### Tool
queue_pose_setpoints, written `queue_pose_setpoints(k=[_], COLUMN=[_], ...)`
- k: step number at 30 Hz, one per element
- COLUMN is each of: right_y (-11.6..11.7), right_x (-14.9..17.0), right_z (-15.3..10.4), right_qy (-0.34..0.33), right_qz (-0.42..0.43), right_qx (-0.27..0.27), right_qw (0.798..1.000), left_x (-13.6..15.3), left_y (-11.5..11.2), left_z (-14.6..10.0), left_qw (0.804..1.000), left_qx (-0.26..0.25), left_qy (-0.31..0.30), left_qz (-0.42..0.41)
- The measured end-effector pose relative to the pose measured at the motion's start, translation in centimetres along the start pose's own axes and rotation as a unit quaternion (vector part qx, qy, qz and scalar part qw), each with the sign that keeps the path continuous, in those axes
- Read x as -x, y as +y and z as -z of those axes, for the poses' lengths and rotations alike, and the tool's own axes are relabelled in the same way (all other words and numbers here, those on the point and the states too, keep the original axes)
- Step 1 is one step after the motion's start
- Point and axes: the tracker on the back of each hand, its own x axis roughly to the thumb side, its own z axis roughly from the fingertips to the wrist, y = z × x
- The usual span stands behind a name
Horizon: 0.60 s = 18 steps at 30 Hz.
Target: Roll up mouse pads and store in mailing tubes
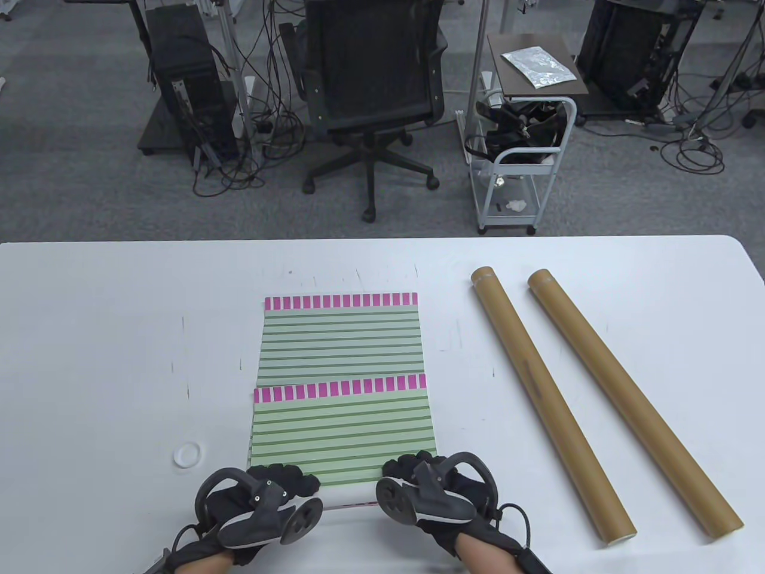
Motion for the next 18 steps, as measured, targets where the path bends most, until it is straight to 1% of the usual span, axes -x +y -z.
queue_pose_setpoints(k=[1, 2, 6, 8, 15, 17, 18], right_y=[-0.1, -0.2, 0.2, 0.4, 0.3, 0.3, 0.3], right_x=[0.1, 0.3, 1.3, 1.6, 1.2, 0.9, 0.8], right_z=[-0.1, -0.1, 0.0, 0.2, 0.3, 0.3, 0.3], right_qy=[0.005, 0.006, 0.021, 0.028, 0.025, 0.024, 0.023], right_qz=[-0.003, -0.004, 0.035, 0.049, 0.031, 0.019, 0.013], right_qx=[0.013, 0.011, -0.018, -0.021, -0.017, -0.015, -0.015], right_qw=[1.0, 1.0, 0.999, 0.998, 0.999, 0.999, 1.0], left_x=[0.1, 0.2, 0.8, 1.2, 1.5, 1.1, 0.7], left_y=[-0.1, -0.2, -0.6, -1.0, -1.1, -0.3, -0.1], left_z=[0.1, 0.1, 0.5, 0.6, 0.8, 0.8, 0.7], left_qw=[1.0, 1.0, 0.999, 0.998, 0.996, 0.996, 0.996], left_qx=[0.005, 0.008, 0.027, 0.039, 0.044, 0.067, 0.064], left_qy=[0.004, 0.005, 0.013, 0.016, 0.018, 0.011, 0.01], left_qz=[-0.004, -0.007, -0.037, -0.053, -0.073, -0.066, -0.053])
